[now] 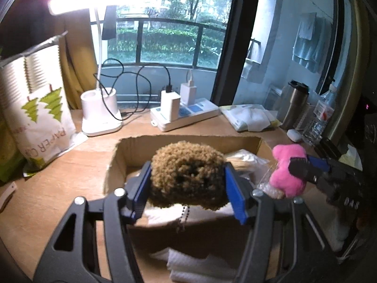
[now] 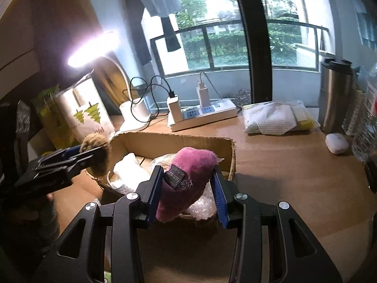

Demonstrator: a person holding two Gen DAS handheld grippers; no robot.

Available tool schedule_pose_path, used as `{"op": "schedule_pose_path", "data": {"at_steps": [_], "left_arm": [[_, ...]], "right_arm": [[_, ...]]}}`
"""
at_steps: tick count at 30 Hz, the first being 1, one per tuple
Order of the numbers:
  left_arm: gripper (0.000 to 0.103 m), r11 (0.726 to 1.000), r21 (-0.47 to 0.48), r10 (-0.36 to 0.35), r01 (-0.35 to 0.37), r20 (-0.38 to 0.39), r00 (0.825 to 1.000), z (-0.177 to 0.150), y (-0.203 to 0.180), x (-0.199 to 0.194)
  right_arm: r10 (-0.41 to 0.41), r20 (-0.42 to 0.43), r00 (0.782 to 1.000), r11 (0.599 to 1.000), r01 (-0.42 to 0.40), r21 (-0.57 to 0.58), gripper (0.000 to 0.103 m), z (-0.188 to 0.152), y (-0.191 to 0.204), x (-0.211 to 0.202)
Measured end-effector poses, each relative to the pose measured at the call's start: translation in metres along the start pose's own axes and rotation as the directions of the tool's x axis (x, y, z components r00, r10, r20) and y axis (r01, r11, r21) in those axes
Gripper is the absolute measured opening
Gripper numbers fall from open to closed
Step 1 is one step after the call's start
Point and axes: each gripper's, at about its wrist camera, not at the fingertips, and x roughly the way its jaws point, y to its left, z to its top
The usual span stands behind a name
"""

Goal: Organize soft objects
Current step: 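Open the left gripper to drop the sponge into the box while the right releases the plush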

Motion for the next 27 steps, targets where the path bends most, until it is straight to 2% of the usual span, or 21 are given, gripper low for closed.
{"op": "schedule_pose_path", "data": {"at_steps": [4, 8, 10, 15, 27], "left_arm": [[0.060, 1.000, -0.012, -0.006, 0.006, -0.024, 1.000, 0.000, -0.004, 0.021], [0.064, 1.000, -0.010, -0.009, 0.008, -0.070, 0.998, -0.001, -0.007, 0.039], [0.068, 1.000, -0.004, -0.013, 0.013, -0.079, 0.997, -0.001, -0.010, 0.041], [0.087, 0.999, 0.001, -0.032, 0.032, -0.066, 0.997, -0.001, -0.012, 0.033], [0.088, 0.999, 0.006, -0.037, 0.037, -0.008, 0.999, -0.002, -0.008, -0.008]], "right_arm": [[-0.013, -0.031, 0.999, 0.999, 0.012, -0.037, 0.043, -0.002, 0.000, 0.013], [-0.025, -0.024, 0.999, 0.999, 0.024, -0.043, 0.057, -0.002, -0.004, 0.014], [-0.030, -0.026, 0.999, 0.999, 0.029, -0.037, 0.057, -0.001, -0.008, 0.014], [-0.053, -0.022, 0.998, 0.998, 0.052, -0.023, 0.059, -0.003, -0.013, 0.012], [-0.073, 0.004, 0.997, 0.997, 0.073, -0.038, 0.059, -0.009, 0.006, -0.015]]}}
